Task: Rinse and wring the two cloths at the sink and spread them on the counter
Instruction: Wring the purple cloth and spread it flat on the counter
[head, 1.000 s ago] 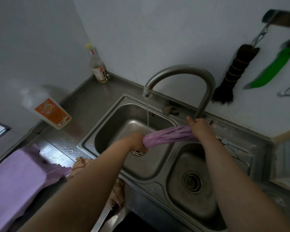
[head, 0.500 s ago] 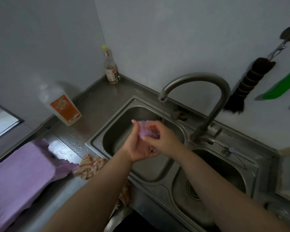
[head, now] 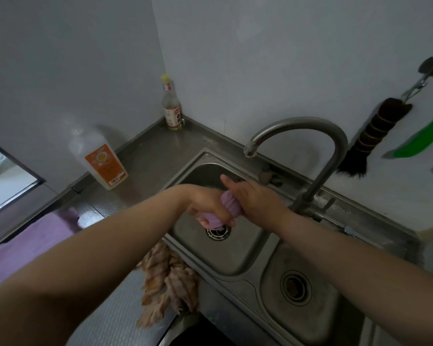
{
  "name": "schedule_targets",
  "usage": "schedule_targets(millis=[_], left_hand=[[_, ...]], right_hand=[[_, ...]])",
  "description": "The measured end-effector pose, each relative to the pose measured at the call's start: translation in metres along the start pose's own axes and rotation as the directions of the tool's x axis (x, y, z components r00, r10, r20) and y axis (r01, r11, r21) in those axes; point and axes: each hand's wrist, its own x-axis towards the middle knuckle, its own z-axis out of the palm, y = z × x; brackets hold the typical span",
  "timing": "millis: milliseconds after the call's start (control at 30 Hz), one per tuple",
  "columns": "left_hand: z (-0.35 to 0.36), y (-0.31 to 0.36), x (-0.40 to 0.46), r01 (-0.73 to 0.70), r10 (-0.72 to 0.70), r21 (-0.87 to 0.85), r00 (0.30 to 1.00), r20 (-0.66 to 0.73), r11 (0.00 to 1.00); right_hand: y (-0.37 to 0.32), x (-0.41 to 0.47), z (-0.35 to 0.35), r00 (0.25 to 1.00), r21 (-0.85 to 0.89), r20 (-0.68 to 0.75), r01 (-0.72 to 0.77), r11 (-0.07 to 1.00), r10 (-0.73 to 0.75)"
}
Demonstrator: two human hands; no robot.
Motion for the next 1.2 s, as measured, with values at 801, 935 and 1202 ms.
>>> schedule_targets(millis=[801,935,1202], left_hand=[[-0.020,0.016,0.001,0.203,0.672,0.974,0.709,-0.216,0.099],[-0.004,0.007,0.004,0.259,0.136,0.645,0.858,-0.496,0.718],[0.019,-0.006,-0.011,0.090,0.023,-0.357,0.954,0.298,0.930]], right_hand=[[-0.033,0.015,-0.029,0.626,0.595,0.772,-0.648,-0.476,0.113],[-0.036,-0.011,-0.024,0.714,0.804,0.487,-0.592,0.062,0.504],[-0.012,-0.018,0.007,0.906,-0.097,-0.405,0.093,0.991,-0.125]])
